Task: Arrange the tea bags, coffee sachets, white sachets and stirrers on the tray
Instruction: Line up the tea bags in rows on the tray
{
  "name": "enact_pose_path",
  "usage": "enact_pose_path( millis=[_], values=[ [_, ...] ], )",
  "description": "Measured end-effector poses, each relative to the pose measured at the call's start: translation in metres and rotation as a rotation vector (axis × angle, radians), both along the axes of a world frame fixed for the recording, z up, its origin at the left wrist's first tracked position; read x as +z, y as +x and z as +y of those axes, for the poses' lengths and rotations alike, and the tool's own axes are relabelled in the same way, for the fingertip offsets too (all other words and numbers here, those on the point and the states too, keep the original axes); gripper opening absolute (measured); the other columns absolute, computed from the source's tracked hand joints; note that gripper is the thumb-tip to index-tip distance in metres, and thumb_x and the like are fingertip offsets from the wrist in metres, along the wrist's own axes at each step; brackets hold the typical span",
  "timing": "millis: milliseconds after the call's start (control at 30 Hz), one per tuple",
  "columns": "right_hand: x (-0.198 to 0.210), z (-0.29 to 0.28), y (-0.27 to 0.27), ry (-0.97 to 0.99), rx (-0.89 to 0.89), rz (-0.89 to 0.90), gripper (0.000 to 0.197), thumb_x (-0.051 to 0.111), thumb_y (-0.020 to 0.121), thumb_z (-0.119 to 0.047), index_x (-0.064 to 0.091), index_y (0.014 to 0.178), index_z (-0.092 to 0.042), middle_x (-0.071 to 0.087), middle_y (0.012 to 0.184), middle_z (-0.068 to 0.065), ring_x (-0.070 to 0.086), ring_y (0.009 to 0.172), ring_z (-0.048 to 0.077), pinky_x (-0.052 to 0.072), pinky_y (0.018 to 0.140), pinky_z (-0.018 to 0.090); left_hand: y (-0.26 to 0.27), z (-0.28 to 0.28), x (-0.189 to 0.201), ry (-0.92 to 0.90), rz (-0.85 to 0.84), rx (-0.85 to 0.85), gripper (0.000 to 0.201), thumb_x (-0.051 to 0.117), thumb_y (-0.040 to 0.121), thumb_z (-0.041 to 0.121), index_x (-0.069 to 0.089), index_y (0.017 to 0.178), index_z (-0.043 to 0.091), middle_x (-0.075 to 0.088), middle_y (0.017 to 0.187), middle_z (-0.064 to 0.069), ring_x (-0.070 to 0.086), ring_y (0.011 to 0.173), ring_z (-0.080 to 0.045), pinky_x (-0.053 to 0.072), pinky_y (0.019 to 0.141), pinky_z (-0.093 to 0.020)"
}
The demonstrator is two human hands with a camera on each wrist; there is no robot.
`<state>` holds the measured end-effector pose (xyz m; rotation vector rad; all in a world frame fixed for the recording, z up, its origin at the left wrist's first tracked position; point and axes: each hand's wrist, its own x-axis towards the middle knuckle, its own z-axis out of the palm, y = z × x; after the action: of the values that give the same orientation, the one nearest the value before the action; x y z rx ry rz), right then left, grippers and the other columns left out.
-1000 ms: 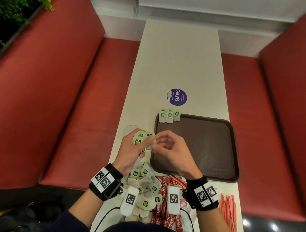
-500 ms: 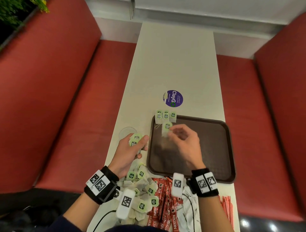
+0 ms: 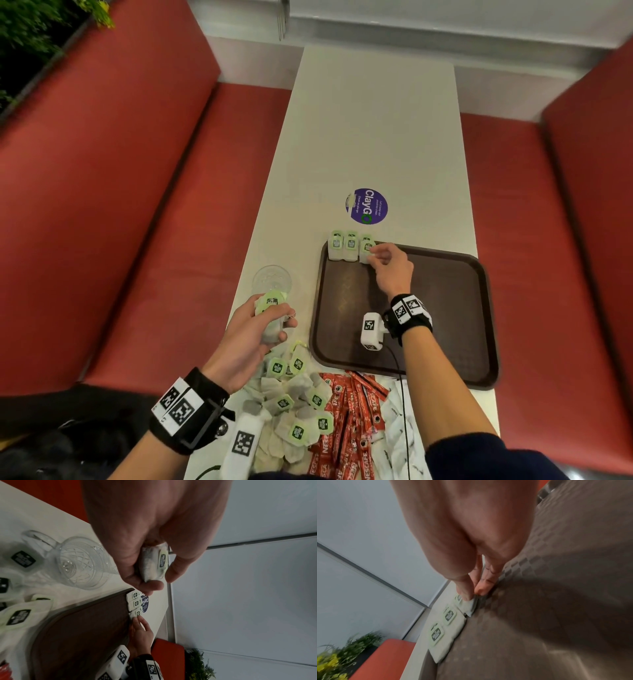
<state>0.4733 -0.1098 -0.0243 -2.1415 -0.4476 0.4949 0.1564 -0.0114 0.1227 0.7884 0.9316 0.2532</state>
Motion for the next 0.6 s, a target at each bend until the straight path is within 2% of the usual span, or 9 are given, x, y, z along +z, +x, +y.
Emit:
enact_pose_path(
  millis=[200,333,467,600],
  values=[
    [-0.005,0.0019,-0.0024,-0.011,-0.011,-0.034,0.014,0.082,0.094,-0.008,0.076,0.103,-0.017,0.077,0.101,-0.005,0.071,0.088,0.005,0.059,0.1,0.035,-0.0011,-0.0007,0.0025,-0.017,-0.005,0.01,0.03,0.073,0.099,0.008,0.06,0.125,0.003,0.073,0.109,-0.018,0.072,0.098,-0.027,0.054,0.067,-0.03],
    [-0.0064,0.0049,-0.0027,-0.008,-0.045,-0.043,0.014,0.082,0.095,-0.007,0.076,0.103,-0.016,0.076,0.101,-0.003,0.072,0.091,0.011,0.06,0.098,0.035,-0.0017,-0.0006,0.0036,-0.044,-0.034,0.016,0.036,0.066,0.1,0.0,0.057,0.135,-0.002,0.073,0.11,-0.02,0.072,0.1,-0.03,0.055,0.068,-0.031],
    [-0.0076,0.0079,-0.0046,-0.035,-0.04,-0.057,0.013,0.082,0.095,-0.012,0.076,0.106,-0.017,0.075,0.106,-0.001,0.072,0.09,0.011,0.06,0.097,0.036,-0.003,-0.0001,0.004,-0.046,-0.05,0.008,0.038,0.061,0.1,-0.004,0.055,0.138,-0.005,0.073,0.111,-0.022,0.073,0.103,-0.031,0.056,0.069,-0.032],
    [-0.0059,0.0079,-0.0082,-0.074,-0.02,-0.09,0.018,0.084,0.095,-0.018,0.077,0.111,-0.016,0.072,0.116,0.006,0.071,0.09,0.012,0.055,0.091,0.026,-0.0051,0.0011,0.0044,-0.062,-0.082,-0.018,0.039,0.053,0.101,-0.007,0.054,0.14,-0.006,0.073,0.114,-0.024,0.073,0.11,-0.035,0.058,0.079,-0.037]
  ],
)
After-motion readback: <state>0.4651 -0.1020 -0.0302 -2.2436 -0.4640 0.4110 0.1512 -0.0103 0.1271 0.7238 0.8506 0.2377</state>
